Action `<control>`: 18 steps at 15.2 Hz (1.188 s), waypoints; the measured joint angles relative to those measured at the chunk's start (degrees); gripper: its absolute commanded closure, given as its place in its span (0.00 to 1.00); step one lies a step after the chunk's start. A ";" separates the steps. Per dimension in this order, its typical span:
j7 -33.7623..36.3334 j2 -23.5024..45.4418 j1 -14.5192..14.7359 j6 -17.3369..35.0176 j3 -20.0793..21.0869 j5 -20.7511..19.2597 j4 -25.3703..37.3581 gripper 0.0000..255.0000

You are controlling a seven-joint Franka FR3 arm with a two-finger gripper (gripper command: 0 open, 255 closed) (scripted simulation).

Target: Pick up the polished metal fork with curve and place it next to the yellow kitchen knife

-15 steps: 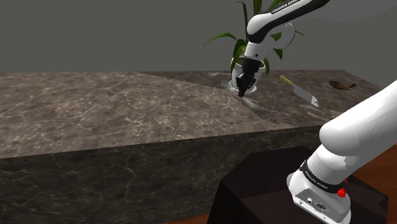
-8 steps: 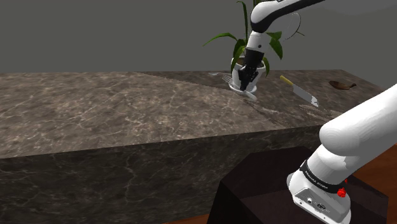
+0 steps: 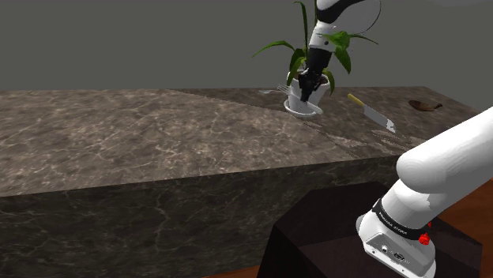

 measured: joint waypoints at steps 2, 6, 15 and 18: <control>-1.49 -0.43 -0.81 -0.96 -1.18 -0.71 0.08 1.00; -6.37 -1.31 -3.24 -2.87 -4.67 -2.86 -0.12 1.00; -13.32 -0.35 -6.45 -1.98 -8.77 -5.61 -1.64 1.00; -13.91 0.08 -6.62 0.24 -8.80 -5.53 -3.40 1.00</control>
